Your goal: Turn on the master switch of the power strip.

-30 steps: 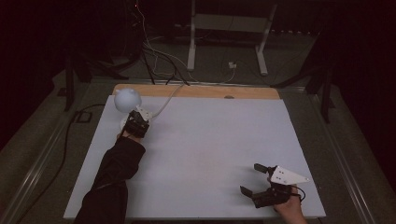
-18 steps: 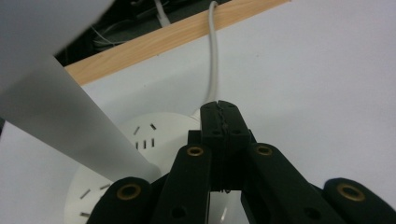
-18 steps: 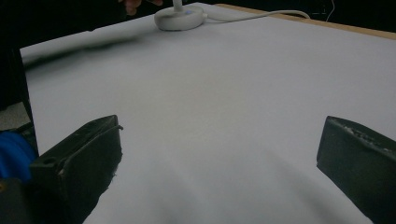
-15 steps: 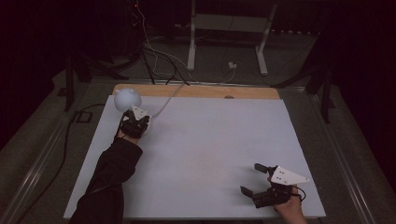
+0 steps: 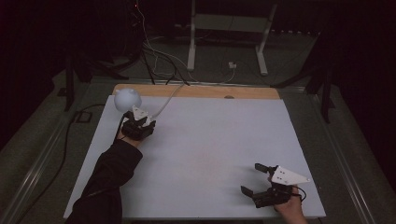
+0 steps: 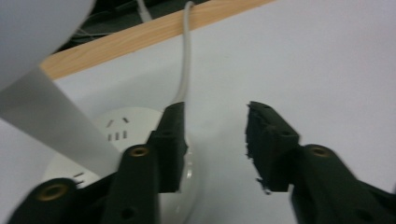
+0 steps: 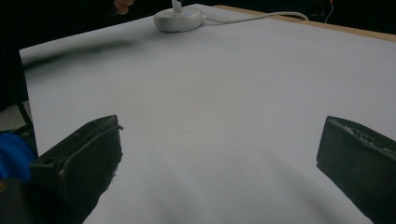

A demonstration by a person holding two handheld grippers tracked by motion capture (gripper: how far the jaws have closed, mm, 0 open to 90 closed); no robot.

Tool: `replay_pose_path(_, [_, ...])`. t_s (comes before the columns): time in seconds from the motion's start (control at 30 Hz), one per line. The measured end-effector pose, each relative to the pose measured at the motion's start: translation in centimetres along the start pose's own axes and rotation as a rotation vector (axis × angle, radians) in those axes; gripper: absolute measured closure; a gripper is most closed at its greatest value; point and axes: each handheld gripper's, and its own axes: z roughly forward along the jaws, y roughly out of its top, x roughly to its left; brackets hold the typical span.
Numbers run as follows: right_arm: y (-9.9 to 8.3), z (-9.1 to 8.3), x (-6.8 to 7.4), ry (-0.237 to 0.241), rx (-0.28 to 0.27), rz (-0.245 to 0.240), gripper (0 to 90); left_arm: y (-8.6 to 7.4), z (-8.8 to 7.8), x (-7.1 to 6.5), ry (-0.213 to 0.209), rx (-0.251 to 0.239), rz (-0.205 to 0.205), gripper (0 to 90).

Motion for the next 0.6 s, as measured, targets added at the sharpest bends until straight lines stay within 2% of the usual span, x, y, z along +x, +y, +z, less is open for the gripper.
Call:
replay_pose_path(0.03, [0.0, 0.0, 0.0, 0.0, 0.0, 0.001, 0.0, 0.1, -0.1, -0.1, -0.003, 0.002, 0.008, 53.4])
replay_pose_path(0.07, [0.0, 0.0, 0.0, 0.0, 0.0, 0.001, 0.0, 0.1, -0.3, -0.3, -0.008, 0.007, 0.011, 53.4])
replay_pose_path(0.23, [0.0, 0.0, 0.0, -0.001, -0.003, -0.003, 0.0, 0.4, -0.9, -0.9, -0.042, 0.026, 0.007, 31.1])
replay_pose_path(0.27, [0.1, 0.0, 0.0, -0.002, -0.003, -0.002, 0.0, 0.5, -0.9, -1.0, -0.059, 0.035, 0.003, 25.5])
replay_pose_path(0.3, [0.1, 0.0, 0.0, -0.002, -0.004, -0.002, 0.0, 0.5, -1.0, -1.1, -0.085, 0.045, 0.009, 11.9])
replay_pose_path(0.37, [0.1, 0.0, 0.0, -0.003, -0.005, -0.002, 0.0, 0.5, -1.3, -1.2, -0.138, 0.062, 0.004, 3.2])
replay_pose_path(0.5, [0.1, 0.0, 0.0, -0.003, -0.005, -0.001, 0.0, 0.6, -2.0, -1.6, -0.193, 0.064, 0.006, 0.2])
replay_pose_path(0.53, [0.1, 0.0, 0.0, -0.004, -0.005, -0.002, 0.0, 0.6, -2.2, -1.7, -0.217, 0.062, 0.006, 0.1])
replay_pose_path(0.6, [0.1, 0.0, 0.0, -0.003, -0.005, 0.0, 0.0, 0.6, -2.6, -1.9, -0.237, 0.058, 0.019, 0.2])
